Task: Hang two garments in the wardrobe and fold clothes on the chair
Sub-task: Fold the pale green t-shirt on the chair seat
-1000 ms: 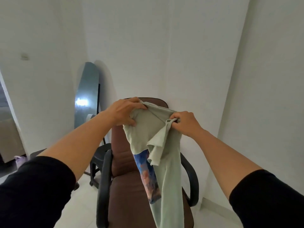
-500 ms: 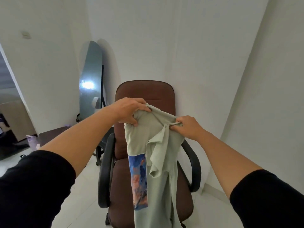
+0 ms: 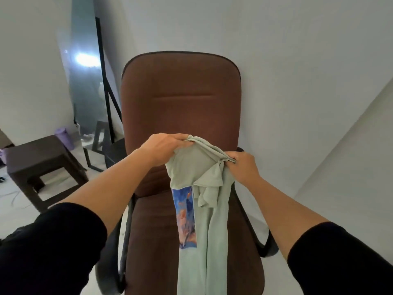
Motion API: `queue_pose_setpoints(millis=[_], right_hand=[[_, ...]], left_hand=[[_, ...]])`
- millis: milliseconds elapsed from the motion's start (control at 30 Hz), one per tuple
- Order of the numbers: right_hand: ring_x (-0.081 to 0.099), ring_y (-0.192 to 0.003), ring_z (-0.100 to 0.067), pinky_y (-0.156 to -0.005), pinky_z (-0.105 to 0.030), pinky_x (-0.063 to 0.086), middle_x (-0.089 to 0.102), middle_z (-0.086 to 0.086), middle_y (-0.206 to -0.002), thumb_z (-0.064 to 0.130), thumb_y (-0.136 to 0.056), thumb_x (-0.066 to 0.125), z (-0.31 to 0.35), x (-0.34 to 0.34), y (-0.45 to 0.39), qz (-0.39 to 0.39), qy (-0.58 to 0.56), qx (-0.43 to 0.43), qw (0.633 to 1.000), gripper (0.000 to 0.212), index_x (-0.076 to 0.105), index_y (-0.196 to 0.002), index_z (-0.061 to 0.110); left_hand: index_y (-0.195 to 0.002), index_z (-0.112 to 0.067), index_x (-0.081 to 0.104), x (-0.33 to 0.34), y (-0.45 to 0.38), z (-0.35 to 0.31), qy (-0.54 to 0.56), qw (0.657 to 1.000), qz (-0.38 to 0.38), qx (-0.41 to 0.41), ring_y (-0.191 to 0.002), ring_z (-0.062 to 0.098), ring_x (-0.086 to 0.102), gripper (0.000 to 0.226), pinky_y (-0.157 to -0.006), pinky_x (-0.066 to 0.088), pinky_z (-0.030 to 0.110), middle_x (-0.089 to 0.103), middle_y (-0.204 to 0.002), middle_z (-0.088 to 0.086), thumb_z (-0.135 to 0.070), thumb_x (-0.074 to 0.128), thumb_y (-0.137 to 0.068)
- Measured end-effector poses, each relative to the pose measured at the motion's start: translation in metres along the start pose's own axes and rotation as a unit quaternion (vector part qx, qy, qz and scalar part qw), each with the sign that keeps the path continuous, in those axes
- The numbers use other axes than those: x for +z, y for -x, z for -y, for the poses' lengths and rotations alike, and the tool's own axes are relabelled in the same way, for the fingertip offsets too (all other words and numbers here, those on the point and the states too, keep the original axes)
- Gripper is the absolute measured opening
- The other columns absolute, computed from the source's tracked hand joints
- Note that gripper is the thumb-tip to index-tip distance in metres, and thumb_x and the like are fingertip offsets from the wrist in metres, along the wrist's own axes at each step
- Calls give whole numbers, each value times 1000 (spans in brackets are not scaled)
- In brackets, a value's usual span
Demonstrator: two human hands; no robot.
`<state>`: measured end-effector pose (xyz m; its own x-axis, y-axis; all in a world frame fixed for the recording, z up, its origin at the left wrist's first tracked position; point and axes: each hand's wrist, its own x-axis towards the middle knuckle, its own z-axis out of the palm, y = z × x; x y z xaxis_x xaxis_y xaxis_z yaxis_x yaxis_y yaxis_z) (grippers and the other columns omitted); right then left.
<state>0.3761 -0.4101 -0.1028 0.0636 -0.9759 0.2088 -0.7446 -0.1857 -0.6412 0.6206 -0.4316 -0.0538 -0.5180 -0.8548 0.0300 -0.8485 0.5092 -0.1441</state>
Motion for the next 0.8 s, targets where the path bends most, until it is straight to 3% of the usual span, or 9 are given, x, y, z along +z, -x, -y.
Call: queue_pose_setpoints(millis=[67, 167, 267, 367, 500, 567, 667, 733, 800], right_hand=[[47, -56, -14, -52, -18, 32, 52, 12, -56, -1, -87, 49, -18, 19, -22, -10, 27, 0, 1000, 32, 75, -91, 17], [48, -56, -16, -49, -18, 31, 53, 10, -56, 4, -89, 47, -40, 41, -44, -23, 41, 34, 998, 33, 75, -94, 20], [61, -71, -23, -62, -27, 46, 72, -5, -81, 8, -92, 47, -55, 57, -48, -18, 21, 48, 998, 32, 72, -108, 21], [66, -84, -25, -74, -31, 52, 74, -7, -96, 3, -91, 47, -69, 73, -30, -7, -17, 36, 999, 34, 70, -112, 18], [65, -103, -21, -82, -12, 42, 70, -5, -112, -1, -87, 49, -99, 100, 31, 60, -8, 25, 998, 37, 69, -114, 14], [62, -112, -20, -92, -14, 40, 67, -4, -118, -2, -85, 51, -115, 112, 71, 105, 2, 32, 994, 38, 68, -115, 13], [52, -124, -24, -103, -25, 36, 60, -7, -130, 0, -87, 52, -137, 132, 128, 204, 27, 20, 978, 39, 64, -121, 12], [32, -139, -22, -110, -33, 30, 37, -4, -150, 17, -95, 49, -155, 153, 161, 332, 93, 31, 938, 40, 51, -135, 16], [15, -145, -16, -115, -35, 22, 17, 2, -157, 30, -97, 45, -177, 178, 190, 425, 115, 76, 894, 48, 38, -144, 23]], left_hand=[[-143, -45, 24, 21, -22, 7, 8, 1000, 6, -8, -119, 15, 53, 72, -81, 52, 31, 21, -153, -22, -2, 46, -90], [-144, -43, 24, 48, -45, 10, 7, 1000, 15, -11, -118, 17, 54, 70, -80, 52, 31, 20, -153, -20, -5, 50, -91], [-144, -41, 26, 73, -50, 11, 12, 1000, 7, -18, -110, 20, 60, 65, -79, 54, 37, 19, -153, -20, -10, 51, -93], [-145, -38, 25, 101, -35, 0, 13, 1000, 7, -14, -95, 23, 65, 65, -67, 53, 34, 17, -155, -20, -8, 49, -93], [-145, -37, 27, 150, 18, -37, 60, 997, 49, -14, -89, 28, 65, 73, -59, 45, 32, 15, -155, -21, 4, 43, -87], [-145, -39, 24, 178, 51, -62, 65, 994, 90, -14, -98, 26, 64, 75, -66, 49, 33, 12, -155, -21, 2, 44, -86], [-148, -37, 12, 220, 95, -107, 76, 980, 184, 1, -117, 21, 56, 75, -88, 50, 34, 6, -157, -17, -2, 42, -89], [-150, -34, 4, 256, 120, -138, 106, 952, 289, 2, -137, 16, 34, 73, -105, 38, 31, -3, -157, -14, -8, 40, -92], [-148, -36, 19, 291, 136, -162, 160, 918, 362, -3, -142, 17, 23, 63, -111, 31, 32, 4, -158, -9, -16, 42, -93]])
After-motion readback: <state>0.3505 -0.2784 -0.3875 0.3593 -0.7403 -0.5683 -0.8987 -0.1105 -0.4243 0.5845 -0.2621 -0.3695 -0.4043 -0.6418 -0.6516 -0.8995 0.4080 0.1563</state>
